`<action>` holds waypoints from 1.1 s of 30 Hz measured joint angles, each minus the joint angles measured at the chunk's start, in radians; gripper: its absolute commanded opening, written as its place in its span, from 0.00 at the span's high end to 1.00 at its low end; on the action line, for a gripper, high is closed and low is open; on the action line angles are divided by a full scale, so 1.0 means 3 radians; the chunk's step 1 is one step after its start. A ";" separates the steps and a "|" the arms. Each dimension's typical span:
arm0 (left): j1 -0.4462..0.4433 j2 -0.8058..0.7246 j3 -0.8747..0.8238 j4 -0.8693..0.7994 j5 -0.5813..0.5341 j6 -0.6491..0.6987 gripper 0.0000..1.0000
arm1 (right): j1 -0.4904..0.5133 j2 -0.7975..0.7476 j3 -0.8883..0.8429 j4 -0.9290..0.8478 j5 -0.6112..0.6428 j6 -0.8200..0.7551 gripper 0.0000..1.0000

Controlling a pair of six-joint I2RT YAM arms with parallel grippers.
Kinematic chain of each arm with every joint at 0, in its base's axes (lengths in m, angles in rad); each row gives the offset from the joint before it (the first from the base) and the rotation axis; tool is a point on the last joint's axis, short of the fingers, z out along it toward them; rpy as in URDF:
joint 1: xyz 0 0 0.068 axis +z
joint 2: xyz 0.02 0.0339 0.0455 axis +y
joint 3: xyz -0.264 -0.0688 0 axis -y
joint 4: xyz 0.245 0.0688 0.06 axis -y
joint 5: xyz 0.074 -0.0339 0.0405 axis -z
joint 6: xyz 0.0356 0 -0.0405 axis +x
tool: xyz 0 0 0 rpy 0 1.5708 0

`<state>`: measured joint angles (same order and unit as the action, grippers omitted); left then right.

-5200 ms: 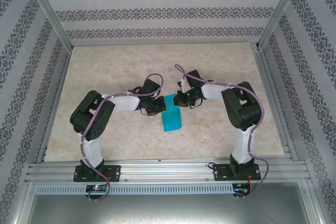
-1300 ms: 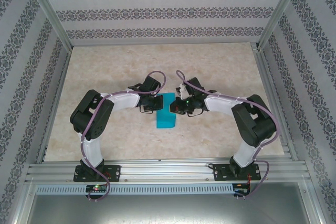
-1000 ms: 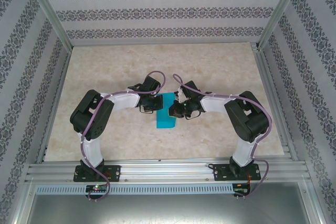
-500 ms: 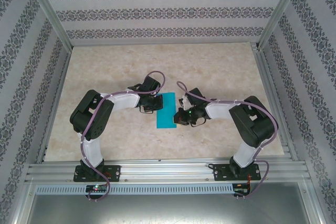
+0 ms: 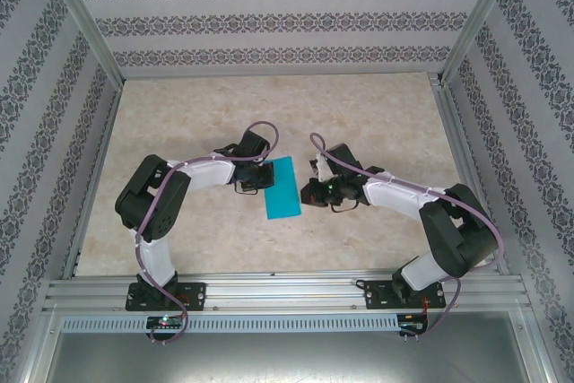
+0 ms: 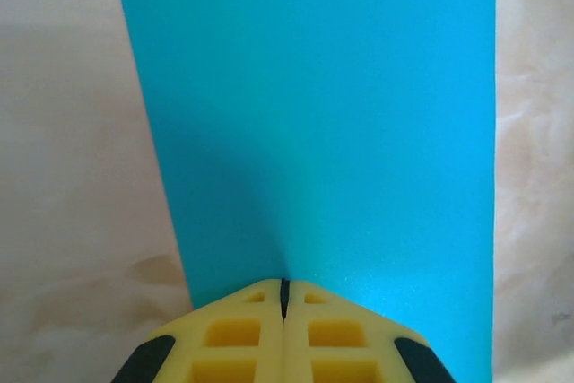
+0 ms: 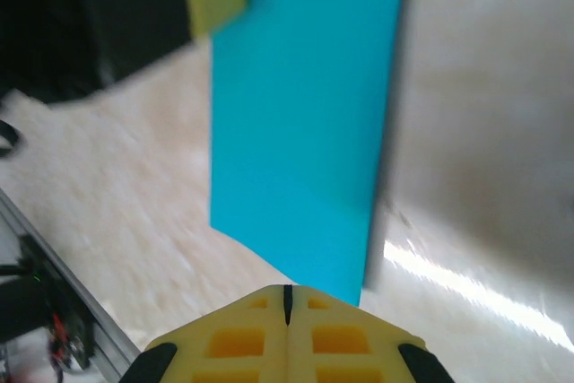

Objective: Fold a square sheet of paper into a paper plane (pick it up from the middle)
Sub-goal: Fold the square sheet of paper in half at the center of the table.

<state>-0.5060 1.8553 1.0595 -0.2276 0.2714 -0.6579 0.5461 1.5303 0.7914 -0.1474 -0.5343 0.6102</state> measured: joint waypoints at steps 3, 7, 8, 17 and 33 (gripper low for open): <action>0.0146 -0.0102 -0.0098 -0.0067 0.0001 0.0038 1.00 | 0.0031 0.0172 0.0226 0.0167 -0.0001 0.0080 1.00; 0.0230 -0.0163 -0.0165 -0.0090 0.0038 0.0062 1.00 | 0.0159 0.0540 0.0505 0.0334 -0.0008 0.0161 1.00; 0.0230 -0.0163 -0.0168 -0.0089 0.0041 0.0061 1.00 | 0.0186 0.0624 0.0554 0.0361 -0.0015 0.0178 1.00; 0.0231 -0.0160 -0.0168 -0.0089 0.0041 0.0050 1.00 | 0.0336 0.1054 0.0688 0.0394 -0.0027 0.0219 1.00; 0.0231 -0.0150 -0.0184 -0.0066 0.0113 -0.0072 1.00 | 0.0332 0.0930 0.0259 0.0373 -0.0027 -0.0125 1.00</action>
<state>-0.4366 1.8103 1.0042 -0.2474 0.3054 -0.6796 0.6456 1.8091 0.8692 -0.0357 -0.5423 0.5728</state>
